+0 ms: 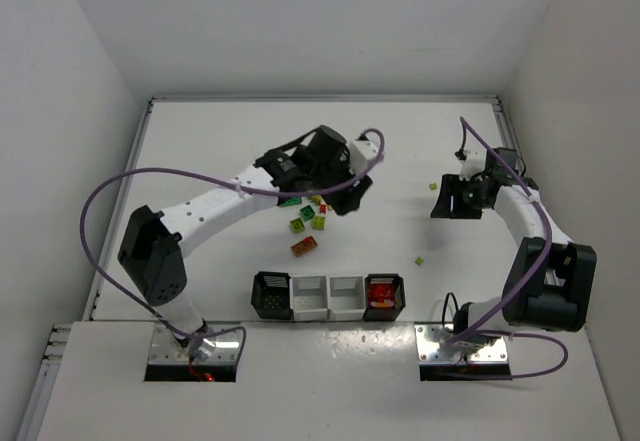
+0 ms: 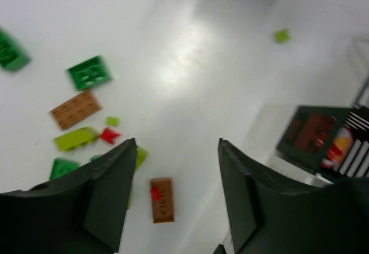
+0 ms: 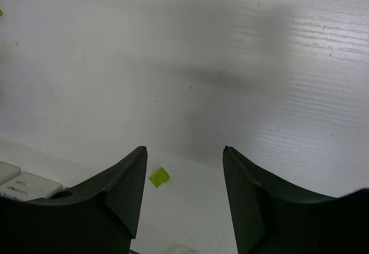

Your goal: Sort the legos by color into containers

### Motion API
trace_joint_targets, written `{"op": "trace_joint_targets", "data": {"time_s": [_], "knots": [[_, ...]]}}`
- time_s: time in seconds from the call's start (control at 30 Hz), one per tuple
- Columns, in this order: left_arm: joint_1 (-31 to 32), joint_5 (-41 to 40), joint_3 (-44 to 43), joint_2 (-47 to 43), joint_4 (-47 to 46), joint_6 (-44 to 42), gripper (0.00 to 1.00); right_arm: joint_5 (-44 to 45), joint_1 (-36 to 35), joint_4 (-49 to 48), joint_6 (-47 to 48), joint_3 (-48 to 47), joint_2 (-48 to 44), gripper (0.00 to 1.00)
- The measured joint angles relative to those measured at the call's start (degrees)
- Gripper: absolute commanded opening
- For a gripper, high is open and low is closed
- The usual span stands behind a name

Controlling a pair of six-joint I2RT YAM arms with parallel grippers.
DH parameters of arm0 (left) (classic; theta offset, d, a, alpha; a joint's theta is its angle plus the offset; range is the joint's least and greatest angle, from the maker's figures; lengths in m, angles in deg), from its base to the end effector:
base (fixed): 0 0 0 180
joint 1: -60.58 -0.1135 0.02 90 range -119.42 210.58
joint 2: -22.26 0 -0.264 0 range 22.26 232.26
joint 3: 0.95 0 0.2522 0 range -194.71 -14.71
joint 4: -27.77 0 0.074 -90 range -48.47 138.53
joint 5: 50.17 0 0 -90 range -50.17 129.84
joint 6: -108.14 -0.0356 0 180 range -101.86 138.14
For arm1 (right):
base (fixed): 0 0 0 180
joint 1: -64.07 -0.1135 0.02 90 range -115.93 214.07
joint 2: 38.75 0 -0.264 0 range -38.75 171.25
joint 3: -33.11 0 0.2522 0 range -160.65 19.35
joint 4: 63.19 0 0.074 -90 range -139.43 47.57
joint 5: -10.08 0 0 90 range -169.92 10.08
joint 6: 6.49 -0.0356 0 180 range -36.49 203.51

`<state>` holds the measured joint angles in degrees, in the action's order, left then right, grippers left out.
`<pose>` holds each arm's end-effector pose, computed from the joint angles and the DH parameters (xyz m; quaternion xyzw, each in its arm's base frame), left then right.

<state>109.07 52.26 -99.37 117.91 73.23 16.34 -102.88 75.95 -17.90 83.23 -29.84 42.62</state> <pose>0.2447 -0.2880 0.3147 0.4262 0.8058 -0.2491 0.3269 0.2641 -0.0414 0.1991 0.0561 0.9537 0.1703 0.2413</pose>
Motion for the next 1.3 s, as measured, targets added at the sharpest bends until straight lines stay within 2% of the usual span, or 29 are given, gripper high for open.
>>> {"op": "trace_joint_targets", "data": {"time_s": [0.2, 0.3, 0.6, 1.07, 1.3], "knots": [[-9.6, -3.3, 0.6, 3.5, -2.0, 1.6, 0.42, -0.5, 0.0, -0.2, 0.0, 0.0, 1.4, 0.56], [-12.4, -3.1, 0.9, 8.5, -2.0, 2.3, 0.39, -1.0, 0.0, -0.2, 0.0, 0.0, 2.3, 0.56], [-12.2, -0.5, -0.3, 15.7, -1.1, 2.7, 0.39, -1.3, 0.0, -0.3, 0.0, 0.0, 3.1, 0.56], [-11.3, -0.9, -3.7, 22.2, -0.9, 4.1, 0.50, -1.7, 0.0, -0.5, 0.0, 0.0, 3.4, 0.56], [-11.5, -1.9, -4.9, 23.8, -0.5, 4.7, 0.51, -1.7, 0.0, -0.5, 0.0, 0.0, 3.7, 0.56]]}}
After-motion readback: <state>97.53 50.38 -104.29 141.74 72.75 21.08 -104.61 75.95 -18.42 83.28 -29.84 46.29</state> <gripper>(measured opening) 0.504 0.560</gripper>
